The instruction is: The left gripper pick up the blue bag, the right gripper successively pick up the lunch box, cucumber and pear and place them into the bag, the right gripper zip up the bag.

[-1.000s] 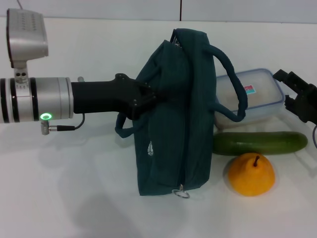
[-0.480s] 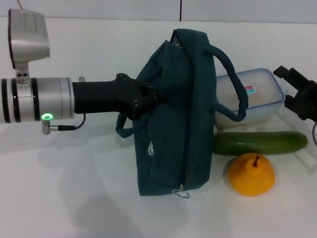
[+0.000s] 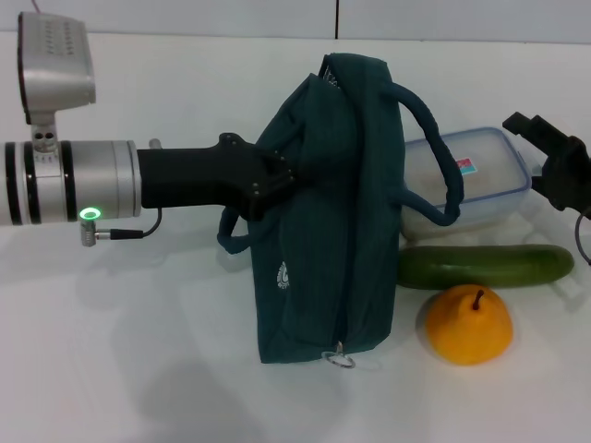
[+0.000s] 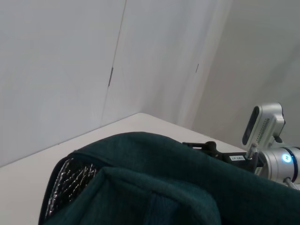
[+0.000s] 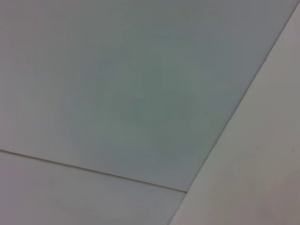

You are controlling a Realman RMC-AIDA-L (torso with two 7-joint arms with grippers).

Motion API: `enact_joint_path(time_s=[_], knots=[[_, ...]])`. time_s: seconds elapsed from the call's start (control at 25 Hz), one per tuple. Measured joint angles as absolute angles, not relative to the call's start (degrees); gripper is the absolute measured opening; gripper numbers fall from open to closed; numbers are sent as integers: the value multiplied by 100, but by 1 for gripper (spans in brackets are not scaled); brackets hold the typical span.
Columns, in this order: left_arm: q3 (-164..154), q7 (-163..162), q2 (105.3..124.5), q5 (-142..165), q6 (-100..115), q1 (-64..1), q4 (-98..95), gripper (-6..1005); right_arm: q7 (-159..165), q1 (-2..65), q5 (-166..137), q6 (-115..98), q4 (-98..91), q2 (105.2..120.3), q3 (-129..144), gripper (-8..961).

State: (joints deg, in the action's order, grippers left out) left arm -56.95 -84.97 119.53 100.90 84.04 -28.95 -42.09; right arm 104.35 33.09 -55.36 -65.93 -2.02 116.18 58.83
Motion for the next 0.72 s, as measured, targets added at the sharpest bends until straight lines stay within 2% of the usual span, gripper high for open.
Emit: enact_joint_path(time_s=[0.08,0.32,0.56,0.72], knots=[[-5695,-8497,11953,10089,8399,-2900,-4209,37,10434,3325,-5536,-6549,-193,11618,5889,803],[-5695,-8464,11953,10090,8383,-2903,-4210,37,10378,3359,-5568,-6533,-220,11618,5929,657],[-5695,-8442,11953,10089,8382,-2909,-4210,37,10192,3332,-5474,-6637,-196,11619,5873,628],[-5695,-8440,11953,10089,8365,-2928,-4153,37,10055,3305,-5394,-6744,-175,11619,5858,451]])
